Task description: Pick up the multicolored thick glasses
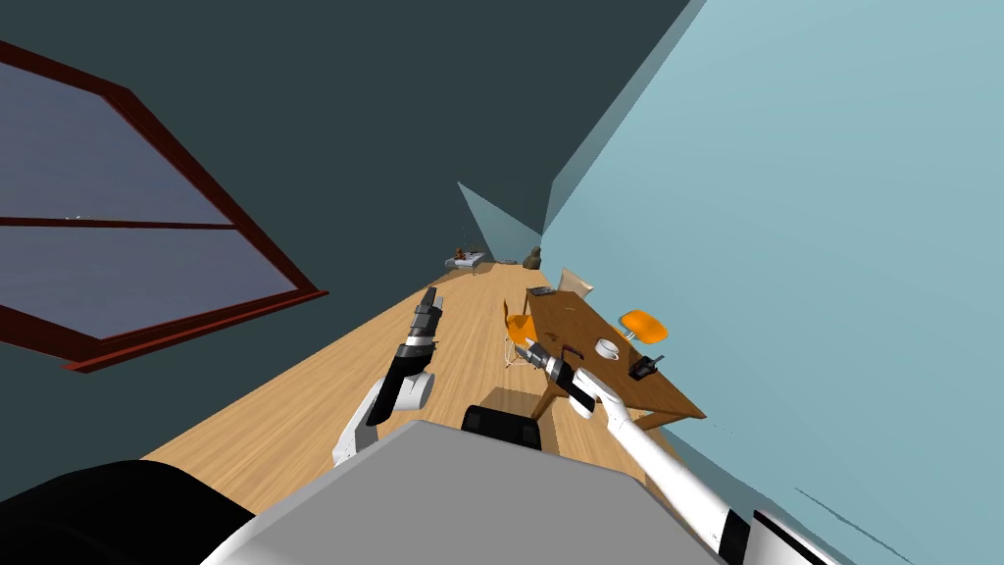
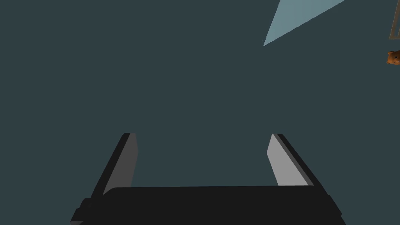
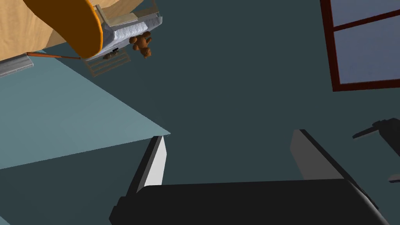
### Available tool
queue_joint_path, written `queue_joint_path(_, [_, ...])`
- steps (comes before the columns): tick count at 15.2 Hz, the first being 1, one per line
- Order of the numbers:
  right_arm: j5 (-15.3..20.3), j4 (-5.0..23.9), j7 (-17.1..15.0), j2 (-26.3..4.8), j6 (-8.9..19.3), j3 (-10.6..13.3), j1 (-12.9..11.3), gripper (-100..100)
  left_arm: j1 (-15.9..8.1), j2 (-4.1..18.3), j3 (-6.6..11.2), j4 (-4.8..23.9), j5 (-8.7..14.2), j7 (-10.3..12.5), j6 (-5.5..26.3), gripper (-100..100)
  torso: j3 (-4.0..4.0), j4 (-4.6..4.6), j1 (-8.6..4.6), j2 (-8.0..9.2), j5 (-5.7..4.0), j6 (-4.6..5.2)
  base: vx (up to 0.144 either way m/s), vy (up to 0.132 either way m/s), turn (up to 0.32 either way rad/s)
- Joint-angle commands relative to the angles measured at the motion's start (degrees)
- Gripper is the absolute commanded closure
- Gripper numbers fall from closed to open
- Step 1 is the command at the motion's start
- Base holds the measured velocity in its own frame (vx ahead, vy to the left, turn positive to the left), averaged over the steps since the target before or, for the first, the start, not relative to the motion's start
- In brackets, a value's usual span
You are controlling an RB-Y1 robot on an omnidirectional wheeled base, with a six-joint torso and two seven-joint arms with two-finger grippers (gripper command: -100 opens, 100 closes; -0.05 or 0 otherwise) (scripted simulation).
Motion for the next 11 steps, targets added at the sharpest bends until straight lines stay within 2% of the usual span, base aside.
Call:
queue_joint_path(1, [2.9, 2.9, 0.8, -2.4, -0.5, 2.9, -2.3, -100, 0.0, 0.0, 0.00, 0.0, 0.0, 0.0, 0.0, 0, 0.00, 0.00, 0.00, 0.00, 0.00, 0.00, 0.050, 0.060, 0.010])
queue_joint_path(2, [2.9, 4.2, 0.8, -2.4, -0.5, 4.1, -2.3, -100, 0.0, 0.0, 0.00, 0.0, 0.0, 0.0, 0.0, 0, -0.01, 0.00, 0.02, -0.03, 0.01, 0.00, 0.054, 0.058, 0.008])
queue_joint_path(3, [2.9, 4.3, 0.8, -2.4, -0.5, 4.1, -2.3, -100, 0.0, 0.0, 0.00, 0.0, 0.0, 0.0, 0.0, 0, -0.02, 0.00, 0.02, -0.05, 0.02, 0.01, 0.037, 0.040, -0.001])
queue_joint_path(4, [5.0, 6.2, 1.3, -3.9, -0.8, 6.2, -4.1, -100, 0.0, 0.0, 0.00, 0.0, 0.0, 0.0, 0.0, 0, -0.01, 0.00, -0.01, -0.01, 0.01, 0.01, 0.041, 0.042, 0.002])
queue_joint_path(5, [5.0, 7.5, 1.3, -3.9, -0.8, 6.9, -4.1, -100, 0.0, 0.0, 0.00, 0.0, 0.0, 0.0, 0.0, 0, -0.01, 0.00, -0.02, -0.02, 0.00, 0.00, 0.047, 0.042, 0.007])
queue_joint_path(6, [5.0, 7.5, 1.3, -3.9, -0.8, 6.9, -4.1, -100, 0.0, 0.0, 0.00, 0.0, 0.0, 0.0, 0.0, 0, -0.01, 0.00, -0.02, -0.02, 0.00, 0.01, 0.032, 0.027, 0.002])
queue_joint_path(7, [7.0, 9.4, 1.9, -5.3, -1.2, 9.2, -5.9, -100, 0.0, 0.0, 0.00, 0.0, 0.0, 0.0, 0.0, 0, 0.00, 0.00, -0.06, 0.01, -0.01, 0.01, 0.029, 0.029, 0.001])
queue_joint_path(8, [7.0, 10.7, 1.9, -5.3, -1.2, 9.6, -5.9, -100, 0.0, 0.0, 0.00, 0.0, 0.0, 0.0, 0.0, 0, 0.01, 0.01, -0.08, 0.02, -0.01, 0.00, 0.034, 0.032, 0.003])
queue_joint_path(9, [9.0, 12.8, 2.5, -6.6, -1.6, 11.2, -7.7, -100, 0.0, 0.0, 0.00, 0.0, 0.0, 0.0, 0.0, 0, 0.01, 0.01, -0.08, 0.02, 0.00, 0.01, 0.046, 0.040, 0.000])
queue_joint_path(10, [9.0, 13.8, 2.5, -6.6, -1.6, 12.2, -7.7, -100, 0.0, 0.0, 0.00, 0.0, 0.0, 0.0, 0.0, 0, 0.00, 0.01, -0.06, -0.01, 0.00, 0.01, 0.048, 0.041, 0.000])
queue_joint_path(11, [10.9, 15.2, 3.1, -7.9, -2.0, 13.7, -9.5, -100, 0.0, 0.0, 0.00, 0.0, 0.0, 0.0, 0.0, 0, -0.01, 0.00, -0.06, -0.02, 0.00, 0.01, 0.060, 0.044, -0.007])
